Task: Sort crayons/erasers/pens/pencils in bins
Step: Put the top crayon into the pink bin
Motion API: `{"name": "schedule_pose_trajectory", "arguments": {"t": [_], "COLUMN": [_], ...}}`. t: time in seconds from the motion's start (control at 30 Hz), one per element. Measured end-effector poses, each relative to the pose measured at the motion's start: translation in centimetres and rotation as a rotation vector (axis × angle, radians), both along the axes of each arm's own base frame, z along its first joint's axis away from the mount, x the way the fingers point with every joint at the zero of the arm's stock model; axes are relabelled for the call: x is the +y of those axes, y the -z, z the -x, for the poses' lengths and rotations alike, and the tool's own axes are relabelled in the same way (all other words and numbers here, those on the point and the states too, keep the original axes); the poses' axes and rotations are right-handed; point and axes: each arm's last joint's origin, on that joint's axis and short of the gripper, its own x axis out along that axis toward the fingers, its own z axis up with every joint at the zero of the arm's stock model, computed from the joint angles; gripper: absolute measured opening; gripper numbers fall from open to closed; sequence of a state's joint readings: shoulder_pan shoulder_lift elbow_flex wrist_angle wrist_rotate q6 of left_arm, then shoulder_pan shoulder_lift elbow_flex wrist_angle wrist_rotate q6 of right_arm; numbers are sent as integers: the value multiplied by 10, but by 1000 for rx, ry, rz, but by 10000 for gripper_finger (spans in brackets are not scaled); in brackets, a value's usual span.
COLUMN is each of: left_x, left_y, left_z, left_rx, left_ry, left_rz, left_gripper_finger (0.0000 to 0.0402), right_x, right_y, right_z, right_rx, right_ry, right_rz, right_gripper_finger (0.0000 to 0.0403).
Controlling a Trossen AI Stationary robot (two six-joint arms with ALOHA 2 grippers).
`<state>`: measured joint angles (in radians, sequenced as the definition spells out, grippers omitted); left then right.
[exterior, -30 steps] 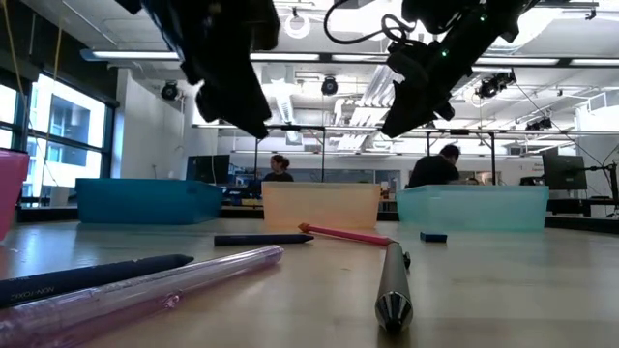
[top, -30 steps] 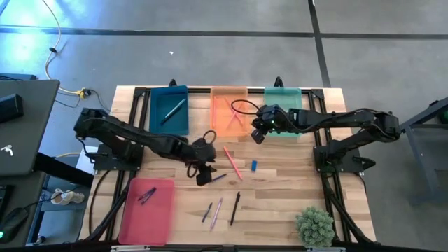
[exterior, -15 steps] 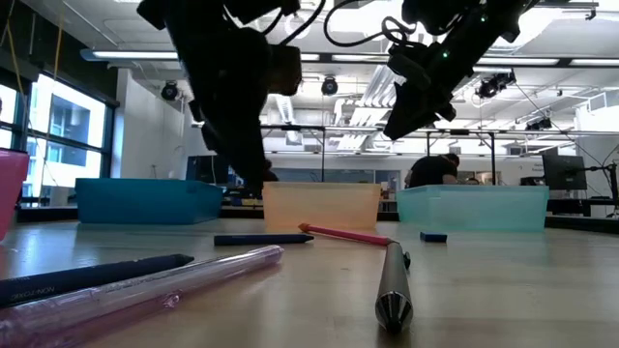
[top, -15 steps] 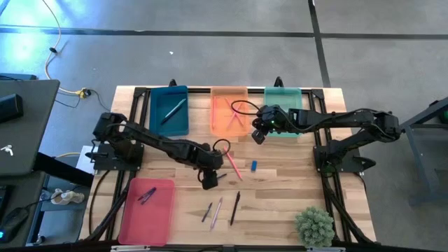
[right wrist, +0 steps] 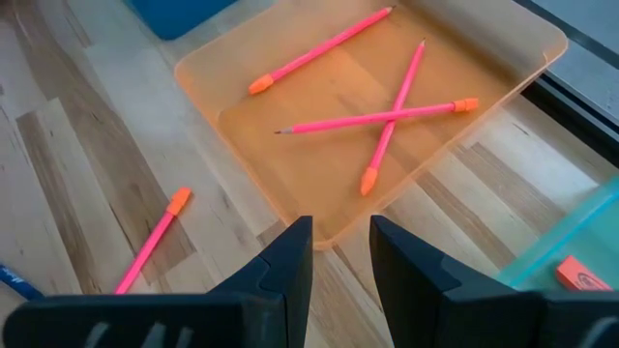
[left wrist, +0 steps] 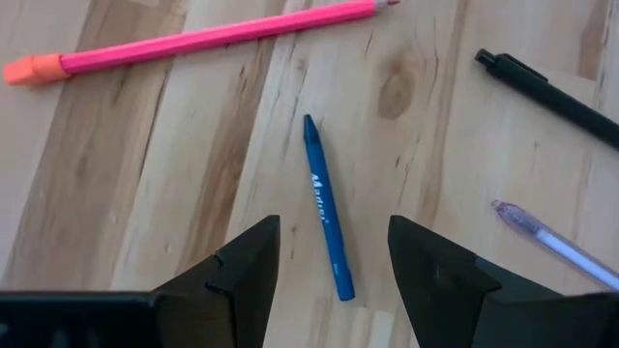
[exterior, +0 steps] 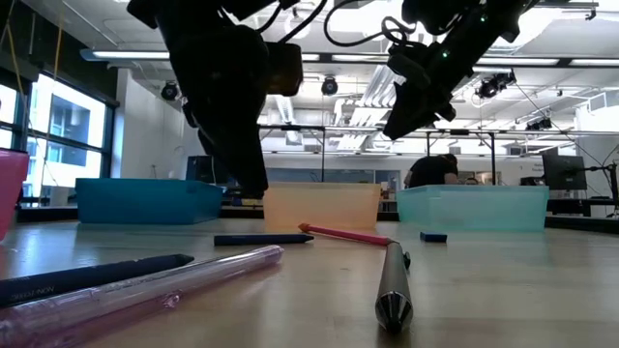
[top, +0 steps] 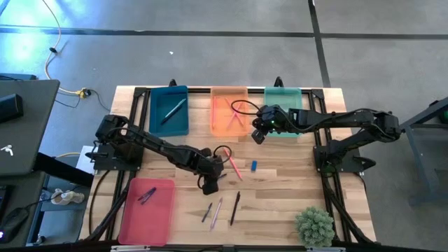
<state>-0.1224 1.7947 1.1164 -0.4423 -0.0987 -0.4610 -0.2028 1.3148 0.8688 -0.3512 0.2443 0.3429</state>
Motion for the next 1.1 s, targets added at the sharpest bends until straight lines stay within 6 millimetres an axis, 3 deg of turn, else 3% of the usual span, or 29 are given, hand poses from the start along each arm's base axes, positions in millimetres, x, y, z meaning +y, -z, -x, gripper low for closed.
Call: {"name": "schedule_pose_trajectory", "arguments": {"t": [0.23,0.97,1.1], "left_x": [-3,-5,-4], "left_y": [1,41,43], "left_z": [0,-10,-9], "left_rx": [-1,72,90], "left_ry": [-15,-37,-52], "left_rz": [-5,-6,-16], "left_gripper_finger": [184,184,167], "right_x": [0,0,0], "right_y": [0,0,0], "right_z": [0,0,0], "right_rx": [0,-4,-4], "right_ry": [1,16,16], "right_rz": [-1,-15,-15], "right_gripper_finger": [96,96,96]}}
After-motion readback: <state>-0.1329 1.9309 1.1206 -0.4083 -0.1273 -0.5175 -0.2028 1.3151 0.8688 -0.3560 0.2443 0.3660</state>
